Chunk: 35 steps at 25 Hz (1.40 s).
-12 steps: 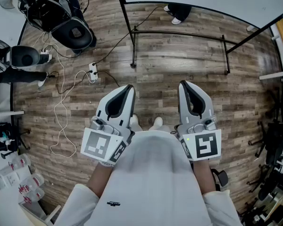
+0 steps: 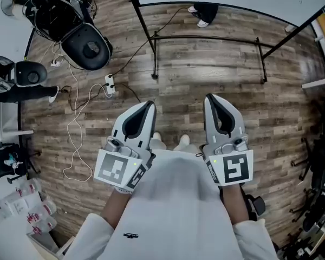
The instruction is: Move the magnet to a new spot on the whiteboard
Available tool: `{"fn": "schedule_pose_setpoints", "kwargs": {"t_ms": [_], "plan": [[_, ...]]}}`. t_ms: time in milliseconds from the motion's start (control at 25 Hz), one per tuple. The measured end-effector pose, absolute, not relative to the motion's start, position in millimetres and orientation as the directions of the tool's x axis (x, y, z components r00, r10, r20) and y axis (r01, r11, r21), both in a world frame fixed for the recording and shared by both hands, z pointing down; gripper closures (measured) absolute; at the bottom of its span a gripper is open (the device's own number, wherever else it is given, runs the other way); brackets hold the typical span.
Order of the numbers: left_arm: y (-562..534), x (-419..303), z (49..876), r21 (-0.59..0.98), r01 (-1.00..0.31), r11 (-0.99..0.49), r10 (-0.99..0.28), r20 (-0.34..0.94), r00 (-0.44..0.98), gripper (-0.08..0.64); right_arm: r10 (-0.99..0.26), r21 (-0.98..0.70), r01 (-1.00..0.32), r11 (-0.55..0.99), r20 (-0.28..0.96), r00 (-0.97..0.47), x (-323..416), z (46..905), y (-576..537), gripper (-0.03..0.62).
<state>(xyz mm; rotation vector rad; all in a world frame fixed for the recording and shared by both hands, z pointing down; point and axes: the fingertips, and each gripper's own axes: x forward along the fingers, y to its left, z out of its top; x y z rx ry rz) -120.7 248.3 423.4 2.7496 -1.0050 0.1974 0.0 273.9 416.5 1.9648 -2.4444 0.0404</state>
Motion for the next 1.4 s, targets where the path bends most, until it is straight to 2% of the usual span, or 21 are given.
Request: {"fn": "schedule_pose_setpoints", "kwargs": {"t_ms": [440,800,1400], "plan": [[271.0,-82.8,431.4,0.136,-0.636,-0.760,-0.603,0.220,0.767,0.554,-0.983,-0.034,-0.982,0.184,0.014,-0.185,41.9,429.1,297.8,0.592],[241.4,-68.2,437.7,0.147,-0.632,-0.761,-0.600,0.212,0.771,0.554,-0.984,-0.024,-0.984,0.174,0.025,-0.174,57.9,433.6,274.2,0.592],[32.4,-72.6,411.2,0.187,-0.620,-0.762,-0.608,0.124,0.784,0.554,-0.981,0.028,-0.981,0.194,0.022,-0.194,43.5,404.1,71.6,0.592]]}}
